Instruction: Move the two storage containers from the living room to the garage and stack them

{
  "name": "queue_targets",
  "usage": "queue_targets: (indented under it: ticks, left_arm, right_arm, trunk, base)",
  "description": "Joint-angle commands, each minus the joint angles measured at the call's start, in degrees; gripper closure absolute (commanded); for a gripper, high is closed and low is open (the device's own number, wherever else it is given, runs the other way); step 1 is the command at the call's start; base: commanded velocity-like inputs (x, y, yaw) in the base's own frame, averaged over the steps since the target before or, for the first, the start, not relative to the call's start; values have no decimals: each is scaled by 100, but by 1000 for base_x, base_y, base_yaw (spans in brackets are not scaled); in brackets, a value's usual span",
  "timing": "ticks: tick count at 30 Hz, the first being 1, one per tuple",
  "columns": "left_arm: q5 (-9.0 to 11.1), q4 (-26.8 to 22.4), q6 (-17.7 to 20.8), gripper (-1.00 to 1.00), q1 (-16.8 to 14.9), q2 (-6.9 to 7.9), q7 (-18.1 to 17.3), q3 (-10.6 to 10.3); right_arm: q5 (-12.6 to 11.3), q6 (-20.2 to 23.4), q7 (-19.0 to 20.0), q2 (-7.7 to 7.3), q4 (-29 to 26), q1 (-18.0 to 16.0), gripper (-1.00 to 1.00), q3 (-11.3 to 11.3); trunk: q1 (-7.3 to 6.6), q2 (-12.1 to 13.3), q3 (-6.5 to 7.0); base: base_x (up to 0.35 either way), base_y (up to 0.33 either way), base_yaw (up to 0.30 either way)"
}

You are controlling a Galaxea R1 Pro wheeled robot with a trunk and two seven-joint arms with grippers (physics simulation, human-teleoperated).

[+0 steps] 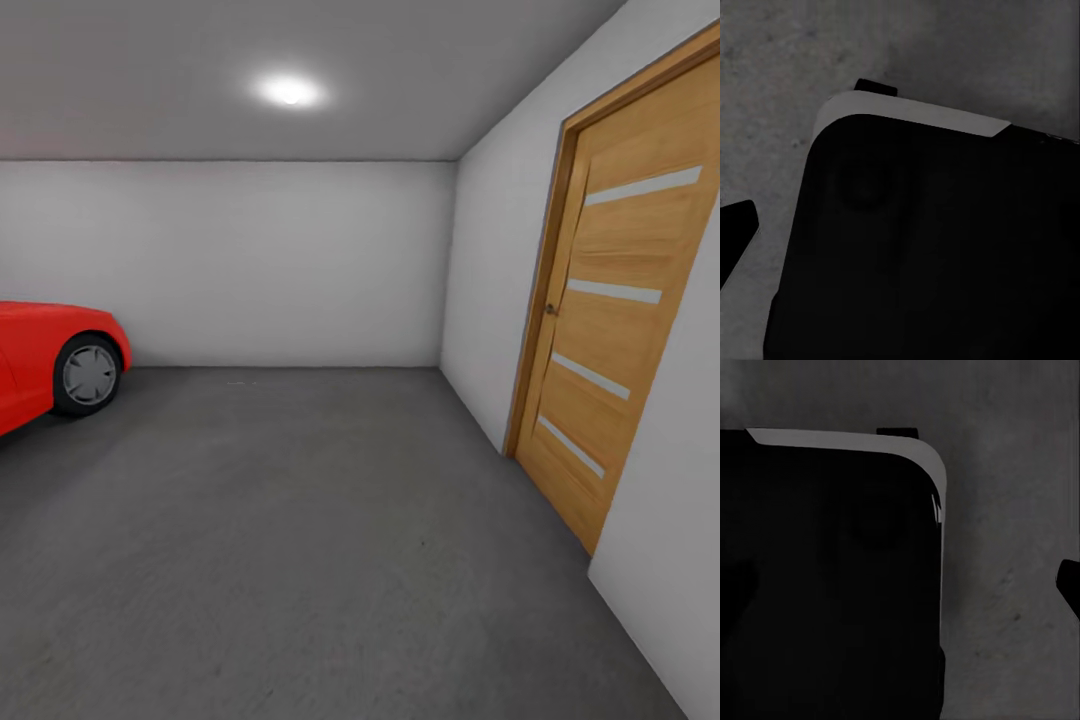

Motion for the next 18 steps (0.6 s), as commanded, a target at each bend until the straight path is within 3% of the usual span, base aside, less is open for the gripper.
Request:
queue_targets:
  ticks: [1,18]
  left_arm:
    - [60,-3,-10,-100,0,-1,3,-2]
    - [57,-3,-11,-100,0,-8,3,-2]
  right_arm:
    - [-3,-17,14,-2,0,-1,-100,-2]
    - [-2,-19,14,-3,0,-1,-100,0]
  trunk:
    - [4,-2,-5]
    - [4,-2,-5]
  base:
    - [324,98,-1]
    - [324,106,0]
